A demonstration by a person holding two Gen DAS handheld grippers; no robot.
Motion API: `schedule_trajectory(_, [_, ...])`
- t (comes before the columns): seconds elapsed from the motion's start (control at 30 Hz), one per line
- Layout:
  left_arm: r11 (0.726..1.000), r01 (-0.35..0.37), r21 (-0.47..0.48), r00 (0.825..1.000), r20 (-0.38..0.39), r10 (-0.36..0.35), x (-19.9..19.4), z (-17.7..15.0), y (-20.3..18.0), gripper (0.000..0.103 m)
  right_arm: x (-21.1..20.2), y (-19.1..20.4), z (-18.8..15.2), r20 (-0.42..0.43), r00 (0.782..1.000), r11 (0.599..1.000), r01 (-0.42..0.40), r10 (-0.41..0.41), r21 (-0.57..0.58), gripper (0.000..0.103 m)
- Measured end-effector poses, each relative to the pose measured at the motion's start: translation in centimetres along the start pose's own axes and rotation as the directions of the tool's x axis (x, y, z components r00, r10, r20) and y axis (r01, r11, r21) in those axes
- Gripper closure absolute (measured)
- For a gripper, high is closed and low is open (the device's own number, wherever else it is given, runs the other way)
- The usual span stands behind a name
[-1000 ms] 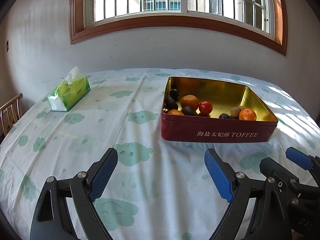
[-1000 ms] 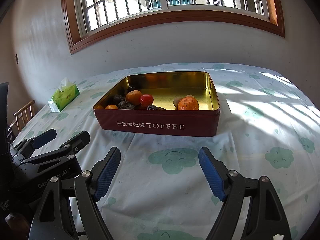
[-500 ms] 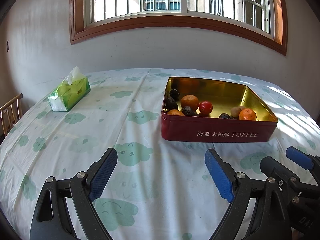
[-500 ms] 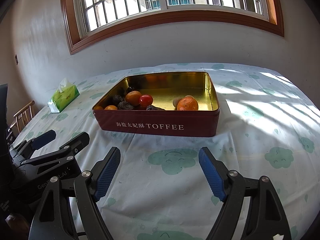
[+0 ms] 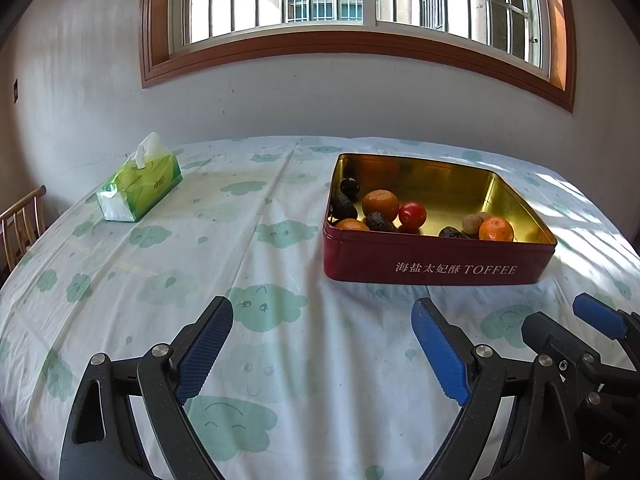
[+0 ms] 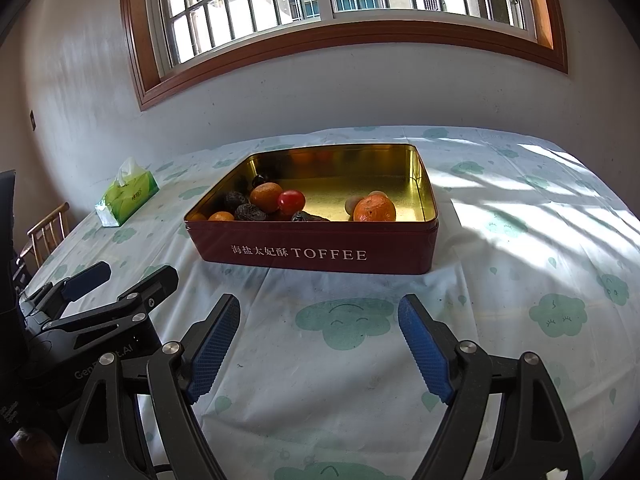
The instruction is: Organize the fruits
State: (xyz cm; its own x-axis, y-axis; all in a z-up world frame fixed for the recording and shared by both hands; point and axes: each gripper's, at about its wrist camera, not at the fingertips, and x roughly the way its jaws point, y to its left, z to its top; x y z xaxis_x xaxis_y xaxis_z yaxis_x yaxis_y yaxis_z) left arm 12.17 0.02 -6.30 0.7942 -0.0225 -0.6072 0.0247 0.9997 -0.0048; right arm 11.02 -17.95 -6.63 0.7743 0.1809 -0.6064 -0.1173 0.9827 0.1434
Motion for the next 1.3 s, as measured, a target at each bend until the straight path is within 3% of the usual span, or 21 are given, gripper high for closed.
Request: schedule_trajectory(1.3, [1.000,0.000,0.000,1.000,0.001,0.000,-0.07,0.00,0.18,0.009,0.02,-0.30,0.03,0.000,1.000,1.000,0.002,-0.002,0.003,0.023])
